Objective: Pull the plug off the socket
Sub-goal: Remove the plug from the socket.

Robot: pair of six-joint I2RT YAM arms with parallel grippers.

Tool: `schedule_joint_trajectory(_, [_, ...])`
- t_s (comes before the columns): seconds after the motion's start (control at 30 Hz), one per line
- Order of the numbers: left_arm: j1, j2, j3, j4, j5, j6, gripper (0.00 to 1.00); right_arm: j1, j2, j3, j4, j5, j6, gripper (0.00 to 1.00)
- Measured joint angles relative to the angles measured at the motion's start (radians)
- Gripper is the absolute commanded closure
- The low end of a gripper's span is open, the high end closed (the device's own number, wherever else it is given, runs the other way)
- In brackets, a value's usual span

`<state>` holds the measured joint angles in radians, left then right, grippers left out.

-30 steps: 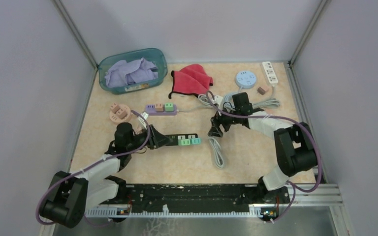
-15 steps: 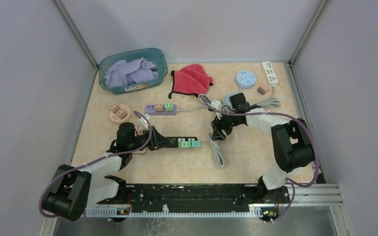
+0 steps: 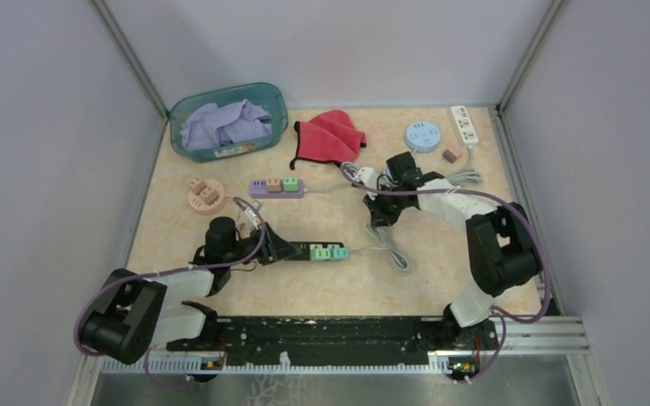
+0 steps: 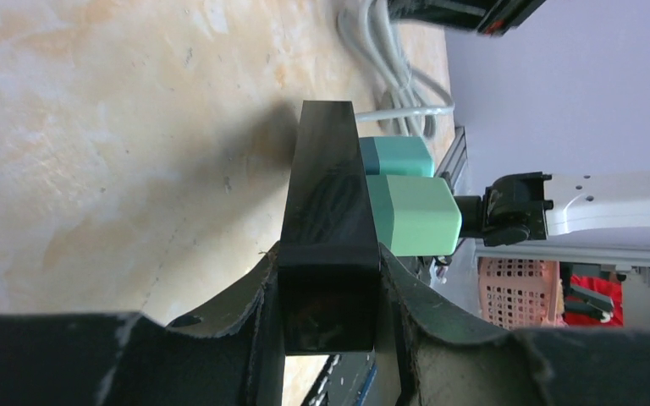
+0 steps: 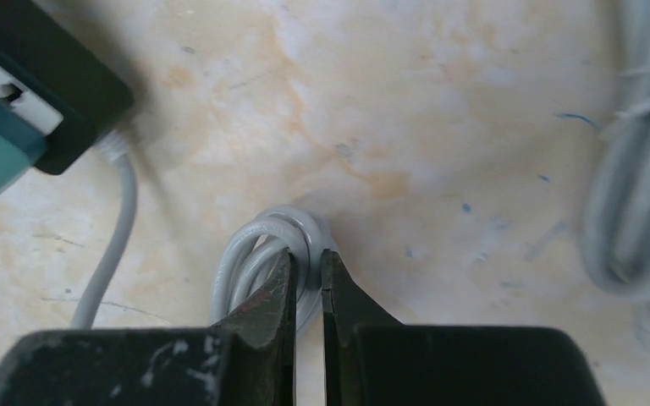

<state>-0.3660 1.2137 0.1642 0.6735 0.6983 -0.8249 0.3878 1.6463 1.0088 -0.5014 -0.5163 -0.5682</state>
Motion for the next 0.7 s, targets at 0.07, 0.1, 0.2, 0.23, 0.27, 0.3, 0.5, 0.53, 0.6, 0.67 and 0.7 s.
schedule_joint_trajectory(0.07, [-0.024, 0.018, -0.003, 0.018, -0.017, -0.022, 1.0, -0.01, -0.033, -0.002, 0.007, 0.072, -0.011, 1.0])
schedule_joint_trajectory(0.1, [-0.045, 0.03, -0.002, 0.035, -0.034, -0.034, 1.0, -0.021, -0.052, -0.007, 0.021, 0.108, -0.017, 1.0])
schedule_joint_trajectory(0.2, [-0.101, 0.066, 0.005, 0.071, -0.082, -0.071, 1.0, -0.07, -0.097, -0.027, 0.064, 0.211, -0.032, 0.99])
schedule_joint_trajectory(0.23, [-0.127, 0.084, 0.014, 0.082, -0.103, -0.085, 1.0, -0.089, -0.108, -0.035, 0.084, 0.256, -0.036, 0.98])
schedule_joint_trajectory(0.27, [-0.15, 0.104, 0.026, 0.091, -0.124, -0.099, 1.0, -0.101, -0.111, -0.041, 0.099, 0.289, -0.039, 0.96])
schedule_joint_trajectory(0.3, [-0.172, 0.126, 0.04, 0.099, -0.143, -0.113, 1.0, -0.116, -0.113, -0.05, 0.121, 0.334, -0.044, 0.92])
schedule_joint_trajectory(0.5, [-0.272, 0.267, 0.115, 0.176, -0.247, -0.219, 1.0, -0.145, -0.116, -0.079, 0.182, 0.495, -0.057, 0.52])
schedule_joint_trajectory(0.53, [-0.28, 0.28, 0.119, 0.187, -0.257, -0.233, 1.0, -0.15, -0.12, -0.079, 0.184, 0.497, -0.058, 0.49])
schedule_joint_trajectory(0.6, [-0.294, 0.295, 0.121, 0.205, -0.279, -0.259, 1.0, -0.161, -0.145, -0.079, 0.185, 0.479, -0.055, 0.47])
schedule_joint_trajectory(0.67, [-0.306, 0.296, 0.121, 0.211, -0.299, -0.274, 1.0, -0.177, -0.189, -0.08, 0.186, 0.421, -0.053, 0.46])
schedule_joint_trajectory(0.7, [-0.31, 0.296, 0.121, 0.209, -0.309, -0.279, 1.0, -0.185, -0.214, -0.08, 0.187, 0.387, -0.054, 0.46])
